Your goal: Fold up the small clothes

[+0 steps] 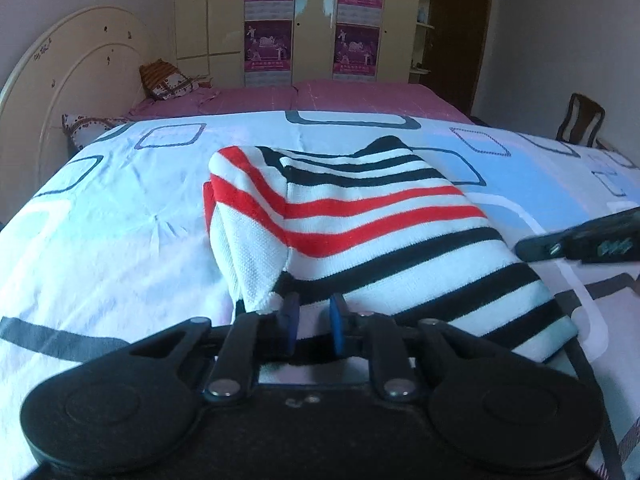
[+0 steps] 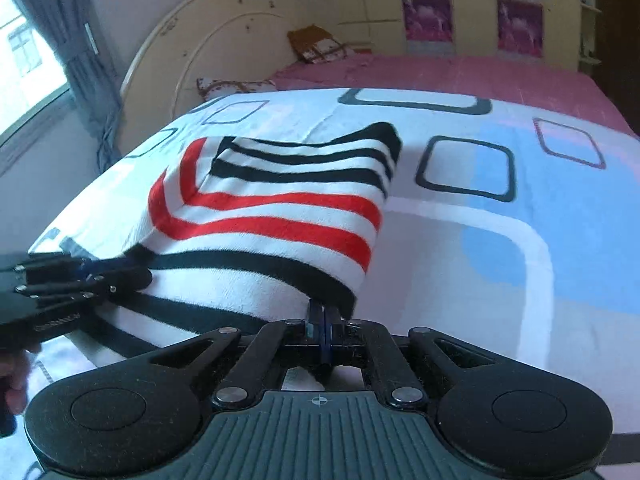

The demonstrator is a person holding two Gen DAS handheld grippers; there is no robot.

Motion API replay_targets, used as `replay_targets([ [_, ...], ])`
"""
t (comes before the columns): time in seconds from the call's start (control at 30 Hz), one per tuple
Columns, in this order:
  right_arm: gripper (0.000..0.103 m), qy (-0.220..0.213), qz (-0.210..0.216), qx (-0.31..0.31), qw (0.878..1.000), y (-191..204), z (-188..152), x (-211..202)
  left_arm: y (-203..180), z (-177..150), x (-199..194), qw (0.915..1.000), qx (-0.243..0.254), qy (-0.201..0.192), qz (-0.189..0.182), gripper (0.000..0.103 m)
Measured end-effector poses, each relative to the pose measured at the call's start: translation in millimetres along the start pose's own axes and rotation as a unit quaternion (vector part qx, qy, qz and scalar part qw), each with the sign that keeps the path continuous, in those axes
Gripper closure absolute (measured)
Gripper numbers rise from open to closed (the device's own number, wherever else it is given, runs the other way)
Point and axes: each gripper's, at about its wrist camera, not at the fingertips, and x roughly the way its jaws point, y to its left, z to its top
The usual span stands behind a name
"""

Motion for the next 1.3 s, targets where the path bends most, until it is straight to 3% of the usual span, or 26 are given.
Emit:
replay_targets([
  [0.03,0.072,-0.010,0.002,0.003,1.000,0.0,-0.6,-10.4,-1.2,-0.2,-2.4,1.0000,-0.006,0.000,0.001,0.084],
  [0.07,0.041,-0.022,0.003,0.001,1.000,2.2,-2.1,-20.8,-0.7,-0.1,-6.2,0.9999,-0.015,0.001,0.002,0.085],
  [0.1,0.039,-0.036,0.008,-0.009,0.999,5.1,-5.6,-29.9,-1.3,-1.0,-9.8,0.9997,-0.024,0.000,0.004,0.084],
  [0.17,0.039,-0.024,0.028,-0.032,0.999,14.7,-12.0,-30.9,-3.3,-3.7,-22.0,0.9989,-0.048,-0.006,0.000,0.076],
  [0.23,0.045,0.008,0.029,-0.055,0.998,25.2,-21.6,-14.7,-8.0,-10.1,-20.5,0.9985,-0.053,0.000,0.013,0.075],
  [0.3,0.049,0.067,0.014,-0.065,0.996,32.0,-32.1,12.2,-11.6,-16.8,-14.2,0.9986,-0.045,0.008,0.027,0.075],
  [0.43,0.048,0.042,0.014,-0.049,0.998,30.3,-30.4,4.4,-26.9,-15.3,-30.9,0.9981,-0.018,-0.004,0.059,0.071],
  [0.63,0.048,-0.025,0.011,-0.023,0.999,16.8,-35.5,-69.6,-54.6,-28.8,-87.9,0.9967,-0.029,-0.027,0.071,0.053],
  [0.77,0.048,-0.046,0.010,-0.024,0.999,17.2,-53.5,-125.5,-85.2,-40.6,-135.5,0.9908,-0.019,-0.075,0.111,0.001],
  [0.8,0.046,-0.048,0.008,-0.027,0.998,18.2,-58.1,-137.2,-93.4,-45.5,-148.3,0.9862,-0.021,-0.098,0.132,0.000],
  [0.83,0.020,-0.050,0.000,-0.031,0.998,19.8,-64.4,-149.9,-101.2,-50.1,-160.4,0.9836,-0.024,-0.107,0.143,0.000],
  [0.87,0.000,-0.059,-0.007,-0.033,0.998,21.2,-70.4,-159.1,-106.4,-52.6,-169.5,0.9838,-0.028,-0.105,0.143,0.000],
  [0.97,0.000,-0.073,-0.008,-0.043,0.996,27.0,-95.3,-194.0,-122.1,-61.1,-200.5,0.9852,-0.045,-0.102,0.130,0.000],
  [1.13,0.000,-0.096,-0.013,-0.032,0.995,39.8,-131.3,-249.6,-151.3,-74.8,-253.3,0.9831,-0.025,-0.116,0.139,0.000],
  [1.3,0.000,-0.107,-0.037,-0.018,0.993,56.4,-156.5,-296.0,-165.4,-85.9,-288.7,0.9852,-0.028,-0.114,0.125,0.000],
])
